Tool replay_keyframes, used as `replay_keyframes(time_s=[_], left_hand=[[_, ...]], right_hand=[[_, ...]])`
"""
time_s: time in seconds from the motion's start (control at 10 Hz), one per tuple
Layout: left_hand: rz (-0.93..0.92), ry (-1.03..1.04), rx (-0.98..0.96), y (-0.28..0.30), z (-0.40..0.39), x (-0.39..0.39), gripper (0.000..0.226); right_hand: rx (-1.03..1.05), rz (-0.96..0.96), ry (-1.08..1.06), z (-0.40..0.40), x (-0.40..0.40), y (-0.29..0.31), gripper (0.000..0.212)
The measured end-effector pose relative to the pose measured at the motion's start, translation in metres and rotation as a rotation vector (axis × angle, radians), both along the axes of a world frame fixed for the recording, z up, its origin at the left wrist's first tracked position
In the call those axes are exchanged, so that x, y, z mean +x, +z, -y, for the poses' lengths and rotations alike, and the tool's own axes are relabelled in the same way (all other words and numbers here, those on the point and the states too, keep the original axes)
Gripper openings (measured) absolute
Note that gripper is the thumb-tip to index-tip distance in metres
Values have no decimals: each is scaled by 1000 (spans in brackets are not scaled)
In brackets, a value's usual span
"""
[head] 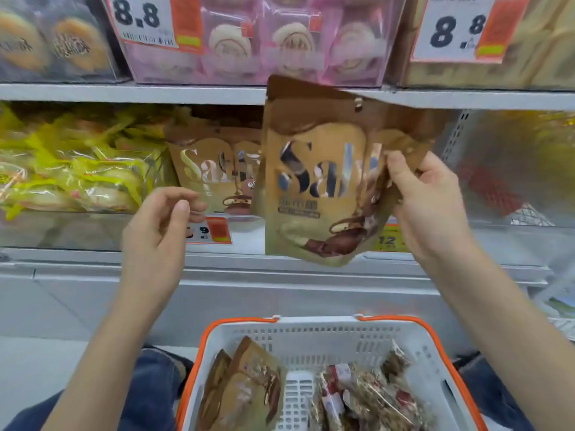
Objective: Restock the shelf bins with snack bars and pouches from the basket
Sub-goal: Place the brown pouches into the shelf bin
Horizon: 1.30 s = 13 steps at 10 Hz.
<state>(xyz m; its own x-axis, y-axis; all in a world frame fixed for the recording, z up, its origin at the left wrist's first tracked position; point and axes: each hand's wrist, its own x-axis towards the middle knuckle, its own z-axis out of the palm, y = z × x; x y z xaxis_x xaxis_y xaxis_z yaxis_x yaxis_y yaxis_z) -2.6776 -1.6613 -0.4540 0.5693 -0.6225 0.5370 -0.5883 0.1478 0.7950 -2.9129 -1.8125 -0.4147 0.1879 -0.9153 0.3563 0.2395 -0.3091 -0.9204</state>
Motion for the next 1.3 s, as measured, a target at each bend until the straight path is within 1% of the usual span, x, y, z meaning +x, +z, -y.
replay_keyframes(time_s=[0.1, 0.2, 0.3, 0.4, 0.5, 0.6, 0.7, 0.8, 0.9, 1.0, 1.1, 1.2, 1.3], left_hand=[[46, 6, 116, -19, 16, 8, 25], [164, -39, 299, -46, 27, 8, 18], [294, -94, 458, -61, 33, 11, 20], [269, -93, 483, -58, 34, 11, 18], [266, -102, 516, -56, 35, 9, 21], [279, -111, 550, -58, 35, 7, 25], [319, -116, 582, -60, 33, 6, 29], [369, -114, 605, -60, 32, 5, 31], [389, -123, 621, -60, 31, 5, 32], [384, -122, 640, -63, 29, 7, 34], [382, -125, 642, -66, 26, 8, 34], [369, -141, 666, -73, 20, 8, 34], [332, -165, 754, -95, 7, 8, 35]], right_hand=[[-92, 141, -63, 19, 15, 38, 17], [-227, 138, -197, 28, 34, 43, 21], [-244, -94, -221, 39, 48, 20, 14], [-256, -511, -278, 51, 55, -12, 13], [-305, -718, -372, 58, 63, -16, 19], [-221, -814, -437, 77, 71, -5, 25], [2, -707, -483, 107, 83, 3, 11], [77, -571, -410, 129, 93, 7, 8], [154, -554, -322, 128, 98, 16, 32], [225, -337, -236, 133, 101, 24, 28], [33, -646, -336, 115, 84, 22, 16], [-73, -730, -360, 87, 59, 4, 43], [-300, -525, -278, 38, 37, -20, 48]])
